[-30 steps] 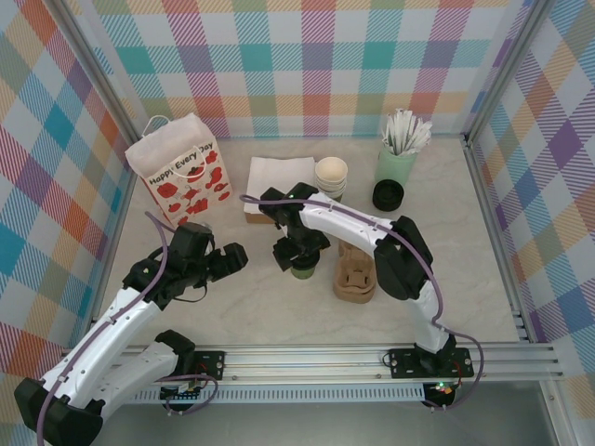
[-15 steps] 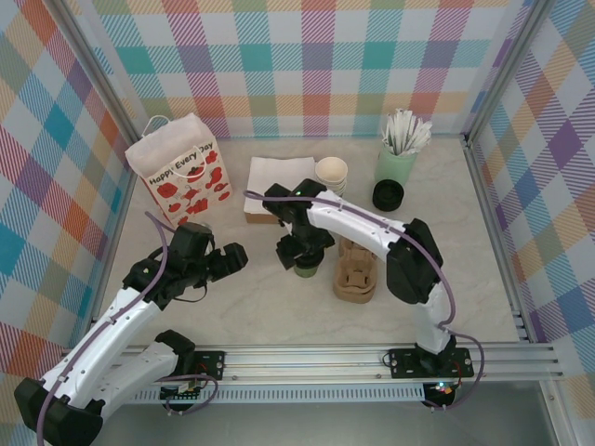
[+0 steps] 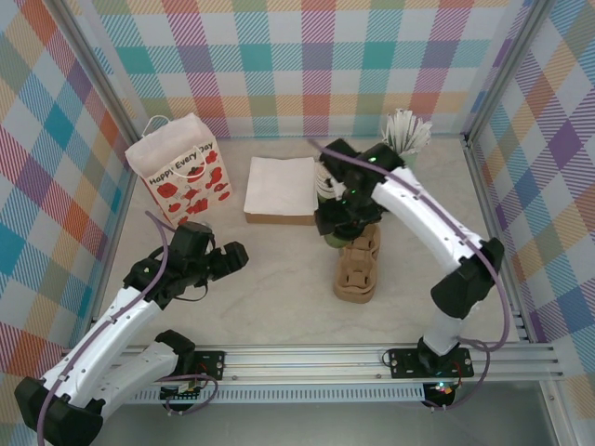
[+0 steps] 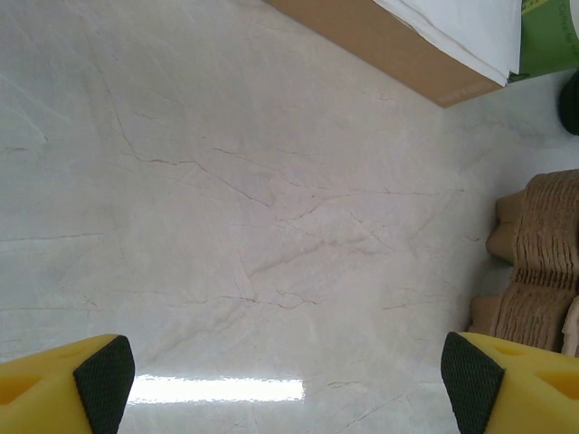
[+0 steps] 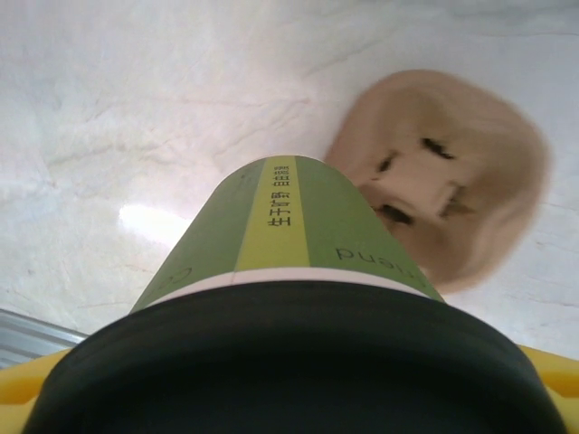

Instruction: Pack the takeout coffee

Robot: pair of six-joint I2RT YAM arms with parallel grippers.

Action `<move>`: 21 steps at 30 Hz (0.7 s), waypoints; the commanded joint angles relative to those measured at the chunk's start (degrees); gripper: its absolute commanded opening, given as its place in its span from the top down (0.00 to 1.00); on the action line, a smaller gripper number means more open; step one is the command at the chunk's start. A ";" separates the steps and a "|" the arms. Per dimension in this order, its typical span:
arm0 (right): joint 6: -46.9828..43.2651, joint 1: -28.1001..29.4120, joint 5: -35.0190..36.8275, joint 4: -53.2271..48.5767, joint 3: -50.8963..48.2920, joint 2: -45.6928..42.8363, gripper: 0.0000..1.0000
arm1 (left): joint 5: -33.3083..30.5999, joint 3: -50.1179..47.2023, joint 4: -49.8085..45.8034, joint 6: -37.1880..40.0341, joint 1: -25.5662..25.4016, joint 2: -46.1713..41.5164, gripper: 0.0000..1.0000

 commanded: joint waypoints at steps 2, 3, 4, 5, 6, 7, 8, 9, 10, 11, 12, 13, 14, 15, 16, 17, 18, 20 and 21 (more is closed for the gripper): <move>-4.28 -9.24 -0.15 -3.78 -0.65 -3.84 0.22 | -0.55 -0.48 0.67 -0.68 0.92 0.17 0.10; -5.10 -11.20 -0.01 -3.52 -1.45 -4.40 0.22 | -0.55 -0.41 0.55 -0.63 0.96 0.17 0.10; -5.89 -13.43 0.27 -3.19 -2.46 -4.91 0.21 | -0.61 -0.36 0.47 -0.67 0.95 0.10 0.10; -6.83 -15.80 0.46 -2.47 -3.80 -5.33 0.22 | -0.64 -0.34 0.46 -0.62 0.92 0.04 0.10; -7.52 -17.57 0.48 -1.77 -5.07 -5.62 0.22 | -0.64 -0.40 0.42 -0.60 0.93 0.09 0.10; -8.16 -19.47 0.36 -1.17 -6.39 -5.67 0.22 | -0.71 -0.36 0.42 -0.64 0.90 0.08 0.10; -8.83 -21.16 0.14 -0.19 -7.89 -5.68 0.22 | -0.72 -0.39 0.42 -0.60 0.94 0.08 0.10; -9.14 -22.41 0.00 0.58 -9.06 -5.47 0.22 | -0.73 -0.41 0.46 -0.62 0.95 0.07 0.10; -9.43 -23.57 -0.05 1.69 -10.37 -5.19 0.21 | -0.73 -0.36 0.55 -0.62 0.96 0.15 0.10; -9.63 -24.51 -0.03 3.13 -11.89 -4.90 0.22 | -0.73 -0.34 0.74 -0.64 0.96 0.26 0.10; -9.74 -25.26 -0.20 4.43 -13.04 -4.48 0.22 | -0.73 -0.41 0.85 -0.61 0.91 0.34 0.10; -9.82 -26.01 -0.39 6.08 -14.31 -3.88 0.22 | -0.73 -0.31 1.05 -0.66 0.90 0.51 0.10; -9.91 -26.69 -0.48 7.59 -15.31 -3.02 0.22 | -0.73 -0.20 1.16 -0.60 0.96 0.65 0.10; -9.91 -27.20 -0.57 8.42 -15.72 -1.84 0.22 | -0.65 0.01 1.21 -0.60 0.91 0.78 0.10; -9.83 -27.57 -0.50 9.09 -15.91 -0.69 0.22 | -0.64 0.16 1.06 -0.37 0.94 0.91 0.10; -9.74 -27.82 -0.36 9.87 -15.89 0.67 0.22 | -0.64 0.41 0.88 -0.27 0.91 1.03 0.10; -9.57 -28.07 -0.14 10.62 -15.75 2.01 0.22 | -0.67 0.62 0.68 -0.16 0.94 1.13 0.10; -9.37 -28.32 0.07 12.01 -15.64 4.18 0.22 | -0.67 0.88 0.27 0.08 0.91 1.08 0.10; -9.08 -28.36 0.09 12.42 -15.42 5.19 0.22 | -0.56 0.91 0.23 0.15 0.94 1.07 0.10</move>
